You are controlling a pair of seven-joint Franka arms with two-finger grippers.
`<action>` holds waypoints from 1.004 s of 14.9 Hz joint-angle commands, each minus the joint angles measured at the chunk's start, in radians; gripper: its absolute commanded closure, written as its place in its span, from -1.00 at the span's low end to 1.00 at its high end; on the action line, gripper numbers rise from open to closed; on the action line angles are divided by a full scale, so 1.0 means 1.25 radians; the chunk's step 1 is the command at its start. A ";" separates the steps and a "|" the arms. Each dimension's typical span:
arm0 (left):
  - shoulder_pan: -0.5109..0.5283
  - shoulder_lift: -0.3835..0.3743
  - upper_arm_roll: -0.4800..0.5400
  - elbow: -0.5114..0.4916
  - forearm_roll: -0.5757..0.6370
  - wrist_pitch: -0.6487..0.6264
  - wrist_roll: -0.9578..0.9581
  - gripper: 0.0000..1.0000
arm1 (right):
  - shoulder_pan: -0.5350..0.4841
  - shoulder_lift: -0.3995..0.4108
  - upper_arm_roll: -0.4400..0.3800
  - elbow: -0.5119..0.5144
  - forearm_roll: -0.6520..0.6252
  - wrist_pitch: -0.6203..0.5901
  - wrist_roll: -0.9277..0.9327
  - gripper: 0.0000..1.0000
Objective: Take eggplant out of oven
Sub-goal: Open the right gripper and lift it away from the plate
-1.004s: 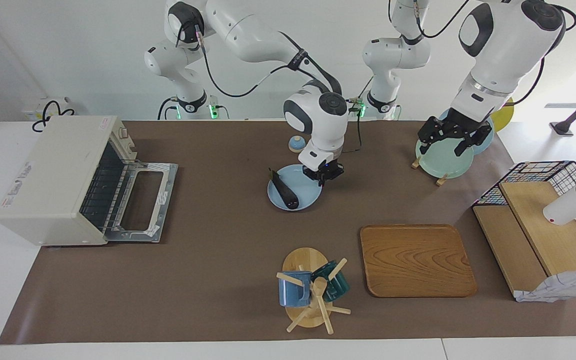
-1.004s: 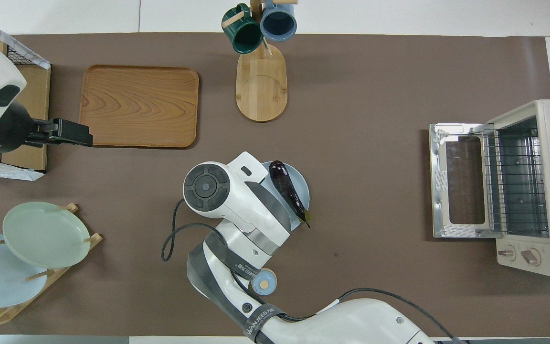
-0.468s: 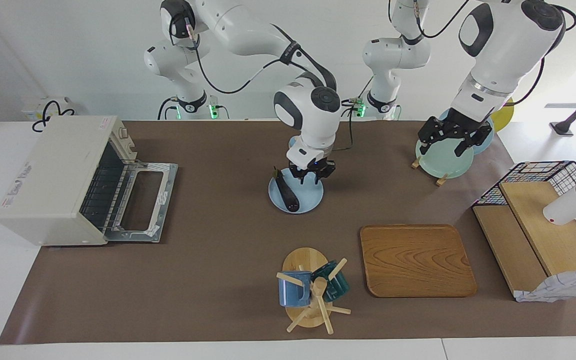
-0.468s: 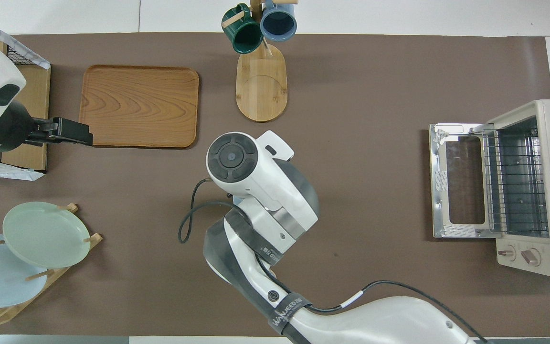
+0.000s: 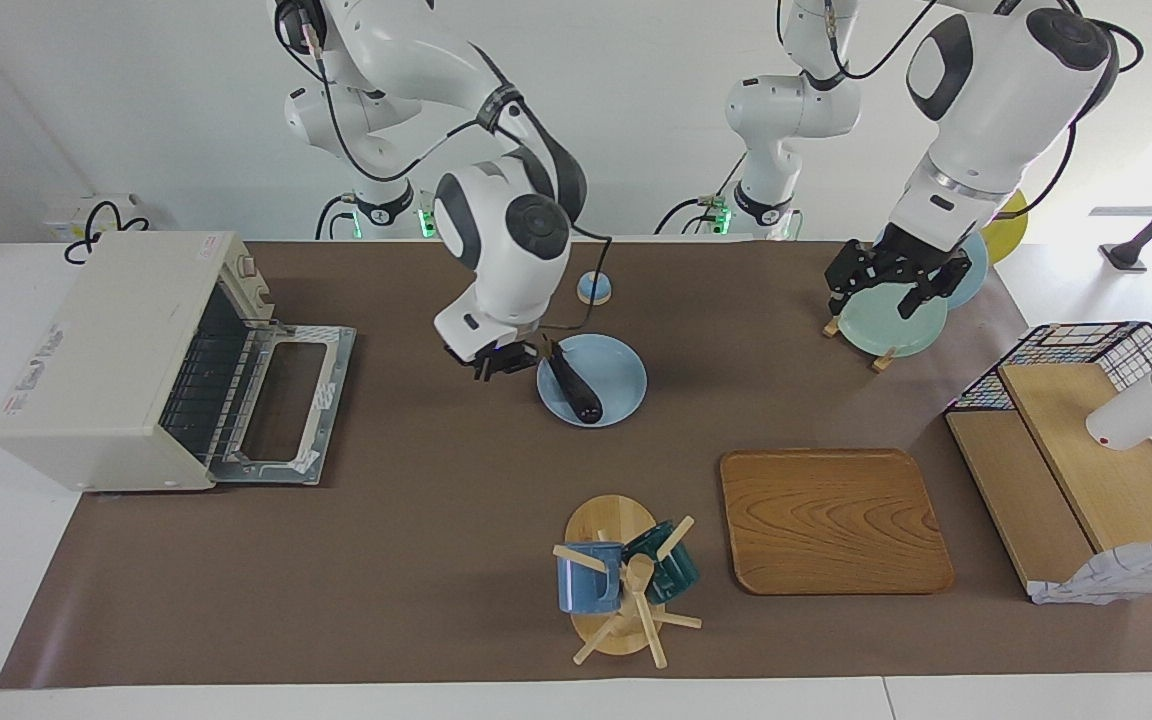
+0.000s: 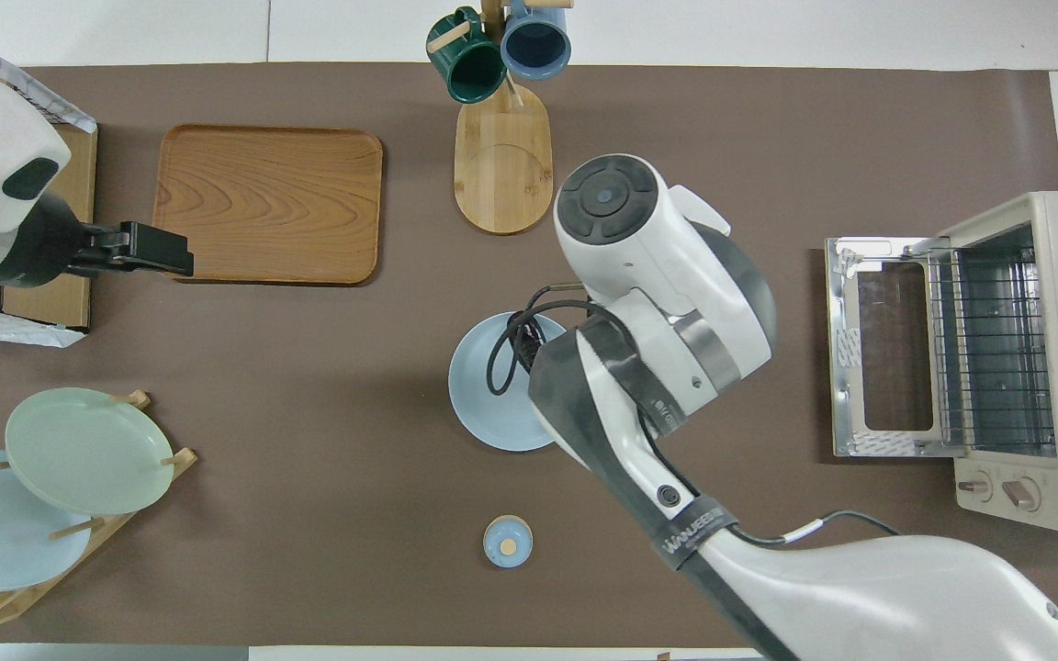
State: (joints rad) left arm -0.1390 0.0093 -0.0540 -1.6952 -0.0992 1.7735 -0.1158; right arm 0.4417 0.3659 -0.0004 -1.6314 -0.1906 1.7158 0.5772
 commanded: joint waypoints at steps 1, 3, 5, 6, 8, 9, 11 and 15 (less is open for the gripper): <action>-0.059 0.057 0.003 0.015 -0.007 0.051 -0.090 -1.00 | -0.048 -0.045 0.010 -0.113 -0.047 0.047 -0.036 1.00; -0.102 0.104 0.003 0.022 -0.009 0.089 -0.143 -1.00 | -0.080 -0.069 0.010 -0.197 -0.090 0.114 -0.057 1.00; -0.158 0.169 0.003 0.038 -0.015 0.152 -0.239 -1.00 | -0.107 -0.079 0.010 -0.230 -0.117 0.137 -0.080 1.00; -0.175 0.195 0.003 0.039 -0.025 0.190 -0.272 -1.00 | -0.124 -0.079 0.010 -0.236 -0.121 0.138 -0.081 1.00; -0.213 0.227 0.003 0.036 -0.038 0.239 -0.307 -1.00 | -0.136 -0.080 0.010 -0.242 -0.135 0.147 -0.098 1.00; -0.224 0.250 0.003 0.038 -0.038 0.256 -0.327 -1.00 | -0.137 -0.084 0.010 -0.264 -0.141 0.168 -0.098 1.00; -0.284 0.299 0.004 0.036 -0.037 0.313 -0.392 -1.00 | -0.170 -0.095 0.011 -0.311 -0.168 0.224 -0.101 1.00; -0.342 0.330 0.004 0.003 -0.032 0.356 -0.451 -1.00 | -0.201 -0.105 0.011 -0.364 -0.169 0.289 -0.118 1.00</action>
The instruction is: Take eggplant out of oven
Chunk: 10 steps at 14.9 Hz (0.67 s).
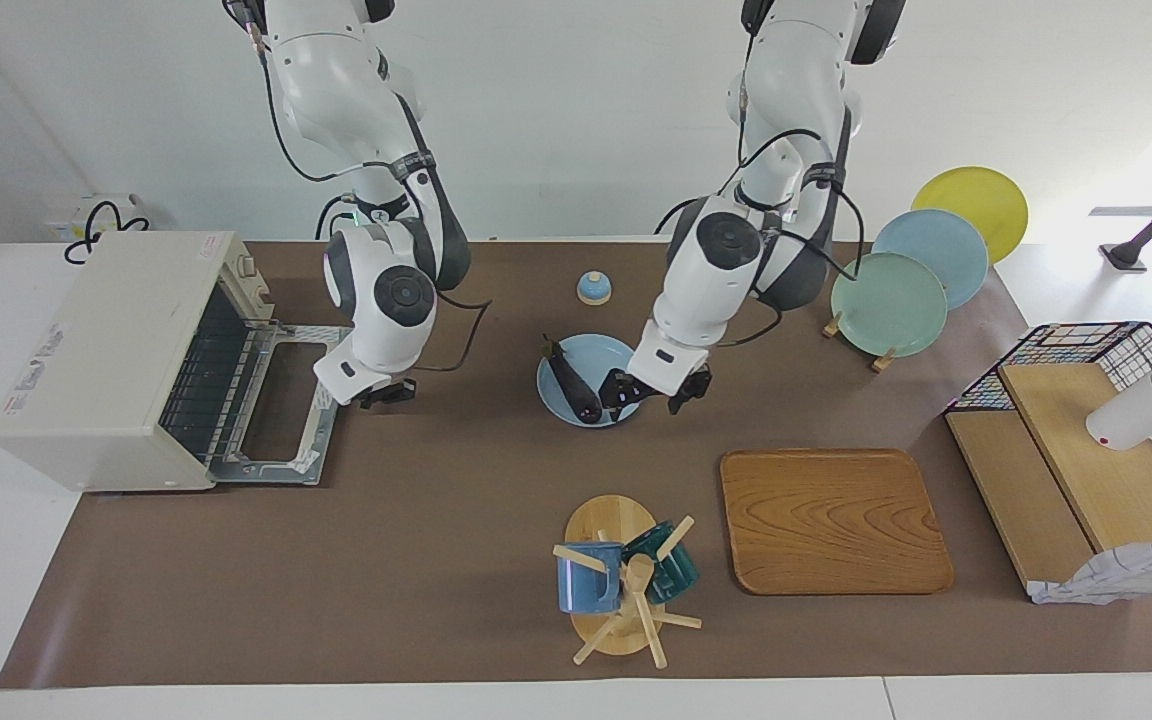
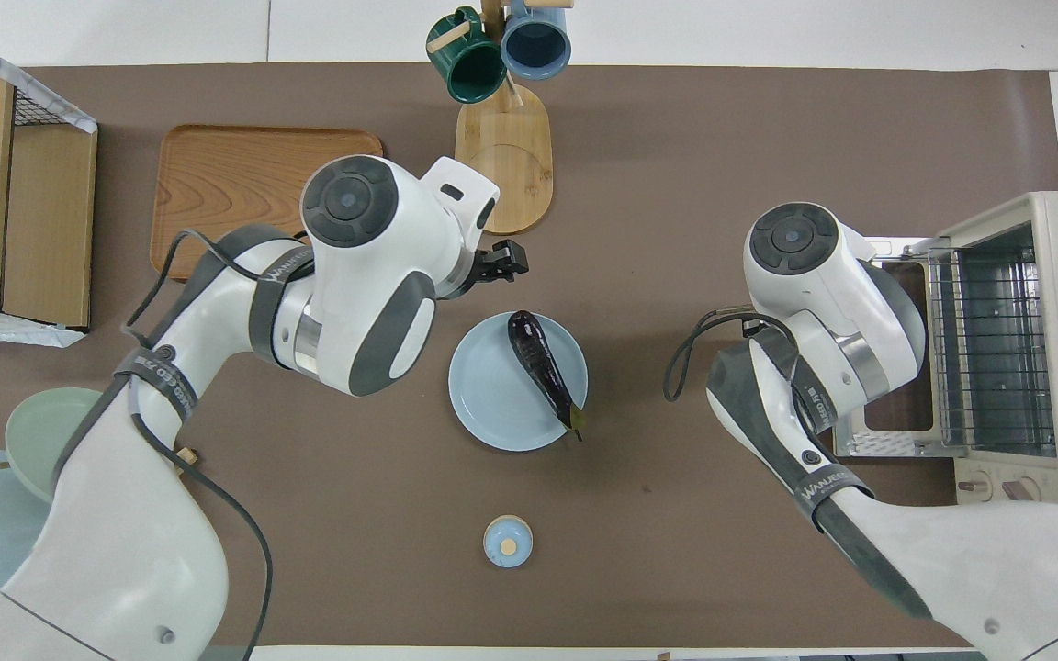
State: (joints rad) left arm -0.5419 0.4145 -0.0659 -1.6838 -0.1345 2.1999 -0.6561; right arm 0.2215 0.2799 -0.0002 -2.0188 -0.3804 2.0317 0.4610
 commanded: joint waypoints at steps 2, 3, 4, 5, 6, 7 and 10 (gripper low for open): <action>-0.034 0.005 0.013 -0.026 -0.005 0.017 -0.024 -1.00 | -0.036 -0.036 0.011 -0.055 -0.017 0.037 -0.052 1.00; -0.041 0.002 0.013 -0.040 -0.005 0.024 -0.029 -1.00 | -0.041 -0.036 0.011 -0.056 -0.017 0.037 -0.053 1.00; -0.046 -0.001 0.013 -0.052 -0.005 0.029 -0.029 -1.00 | -0.041 -0.036 0.011 -0.058 -0.018 0.037 -0.053 1.00; -0.051 -0.004 0.012 -0.064 -0.004 0.037 -0.029 -1.00 | -0.042 -0.036 0.011 -0.062 -0.018 0.039 -0.053 1.00; -0.060 -0.006 0.013 -0.084 -0.005 0.049 -0.031 -1.00 | -0.042 -0.037 0.010 -0.064 -0.017 0.045 -0.052 1.00; -0.063 -0.010 0.012 -0.100 -0.005 0.066 -0.035 -1.00 | -0.046 -0.037 0.010 -0.067 -0.017 0.047 -0.053 1.00; -0.075 -0.011 0.012 -0.119 -0.005 0.093 -0.049 -1.00 | -0.064 -0.037 0.010 -0.074 -0.017 0.060 -0.056 1.00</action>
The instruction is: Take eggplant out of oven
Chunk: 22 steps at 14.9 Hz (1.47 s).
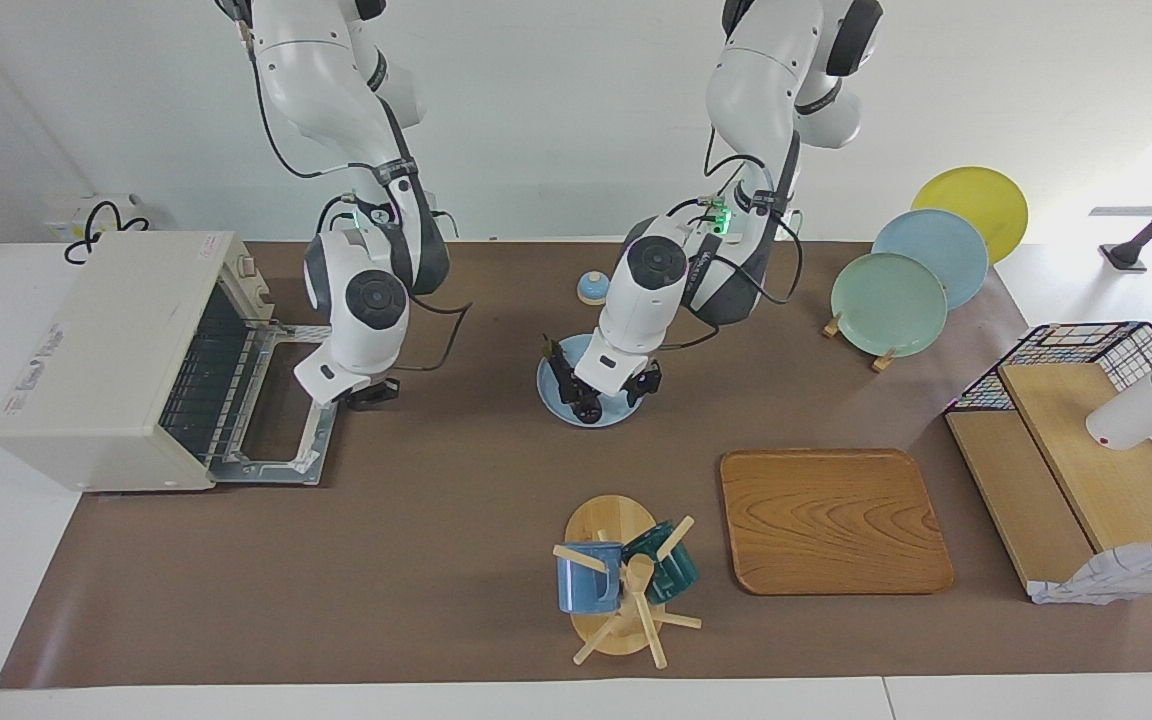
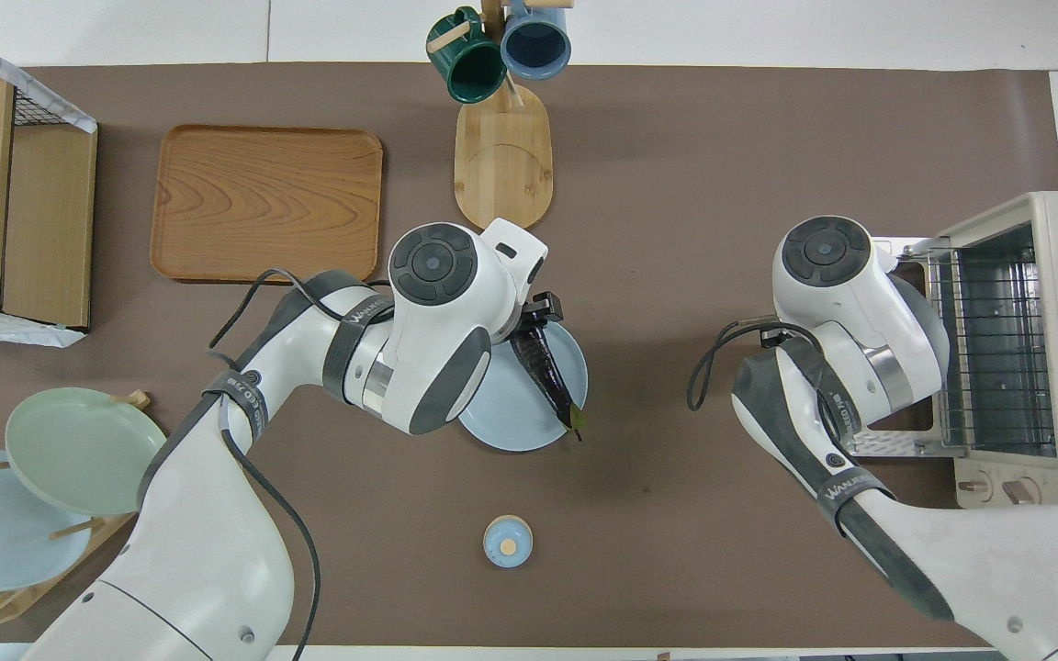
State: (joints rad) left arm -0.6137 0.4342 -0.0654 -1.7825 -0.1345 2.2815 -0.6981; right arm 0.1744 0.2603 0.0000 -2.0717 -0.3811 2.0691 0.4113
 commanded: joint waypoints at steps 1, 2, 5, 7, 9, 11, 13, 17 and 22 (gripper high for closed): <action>-0.017 -0.027 0.012 -0.042 -0.005 0.028 -0.016 -1.00 | -0.028 -0.022 0.010 -0.031 -0.018 0.031 -0.025 1.00; -0.017 -0.027 0.012 -0.042 -0.005 0.029 -0.016 -1.00 | -0.029 -0.022 0.010 -0.031 -0.018 0.031 -0.027 1.00; -0.026 -0.030 0.012 -0.045 -0.005 0.029 -0.016 -0.97 | -0.039 -0.022 0.010 -0.031 -0.018 0.030 -0.032 1.00; -0.027 -0.032 0.012 -0.050 -0.005 0.028 -0.016 -0.89 | -0.035 -0.023 0.010 -0.028 -0.059 0.017 -0.050 1.00; -0.037 -0.033 0.012 -0.050 -0.005 0.028 -0.016 -0.82 | -0.038 -0.023 0.010 -0.023 -0.089 0.009 -0.069 1.00; -0.038 -0.033 0.012 -0.054 -0.007 0.028 -0.016 -0.75 | -0.045 -0.033 0.010 -0.012 -0.089 -0.012 -0.125 1.00; -0.038 -0.036 0.012 -0.056 -0.007 0.029 -0.016 -0.69 | -0.069 -0.055 0.012 -0.001 -0.088 -0.024 -0.179 1.00; -0.038 -0.037 0.012 -0.064 -0.007 0.034 -0.016 -0.52 | -0.090 -0.110 0.012 0.004 -0.078 -0.065 -0.254 1.00; -0.038 -0.037 0.012 -0.063 -0.008 0.032 -0.017 0.01 | -0.105 -0.150 0.012 0.012 -0.077 -0.111 -0.301 1.00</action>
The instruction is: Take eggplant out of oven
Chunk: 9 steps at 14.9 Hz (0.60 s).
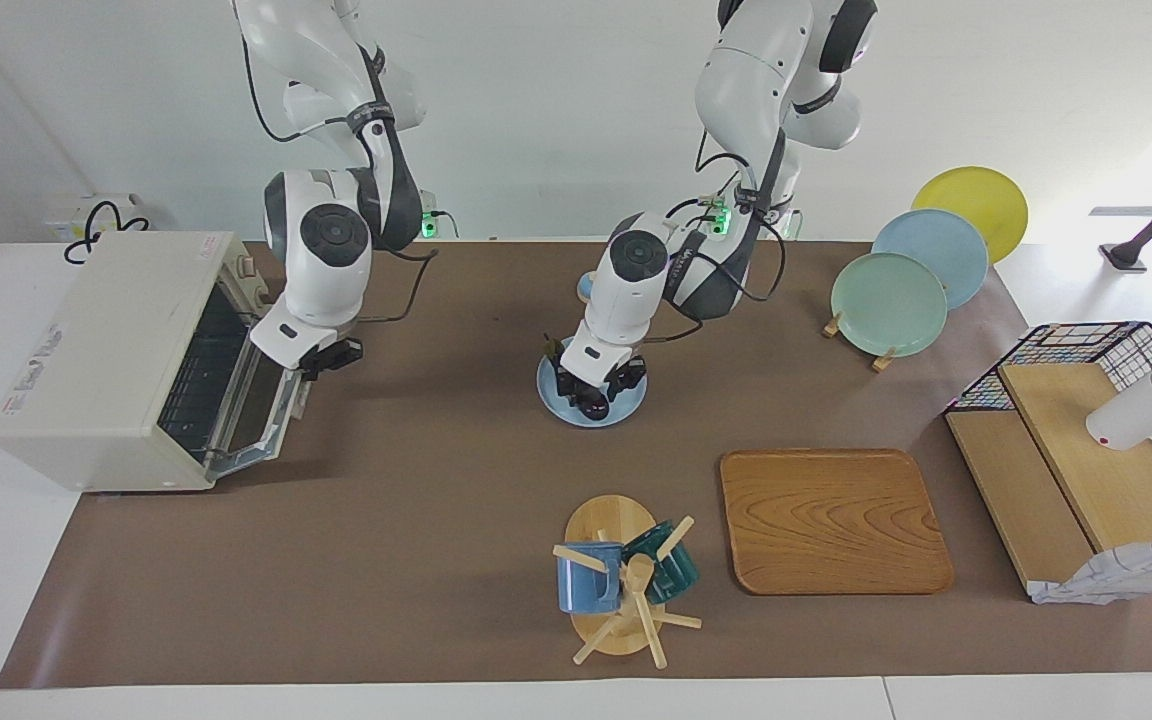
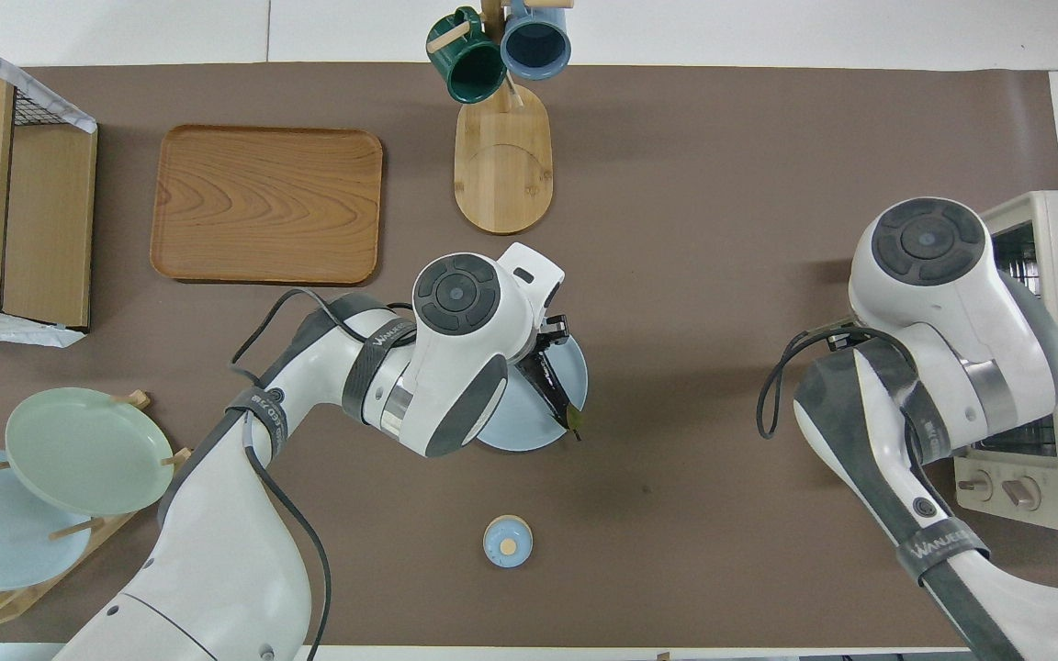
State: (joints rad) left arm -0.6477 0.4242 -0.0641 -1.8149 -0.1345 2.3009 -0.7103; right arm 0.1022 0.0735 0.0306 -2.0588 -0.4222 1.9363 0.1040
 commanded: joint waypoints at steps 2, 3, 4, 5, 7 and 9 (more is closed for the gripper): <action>-0.011 -0.029 0.011 -0.035 -0.009 0.015 -0.007 0.23 | -0.075 -0.004 -0.012 0.010 -0.044 -0.005 -0.094 1.00; -0.011 -0.029 0.011 -0.035 -0.009 0.014 -0.007 0.32 | -0.082 -0.004 -0.012 0.018 -0.044 -0.010 -0.110 1.00; -0.011 -0.029 0.011 -0.035 -0.009 0.012 -0.007 0.42 | -0.090 -0.006 -0.012 0.025 -0.044 -0.026 -0.124 1.00; -0.011 -0.029 0.011 -0.035 -0.009 0.012 -0.007 0.52 | -0.098 -0.010 -0.012 0.032 -0.043 -0.037 -0.135 1.00; -0.010 -0.029 0.011 -0.034 -0.009 0.009 -0.007 0.76 | -0.120 -0.021 -0.012 0.033 -0.043 -0.038 -0.170 1.00; -0.010 -0.029 0.011 -0.028 -0.008 -0.010 -0.007 1.00 | -0.128 -0.032 -0.012 0.033 -0.043 -0.048 -0.186 1.00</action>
State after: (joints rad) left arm -0.6477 0.4227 -0.0639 -1.8158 -0.1345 2.2996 -0.7109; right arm -0.0235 0.0071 0.0236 -2.0011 -0.4454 1.8534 -0.0950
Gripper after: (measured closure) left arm 0.524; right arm 0.991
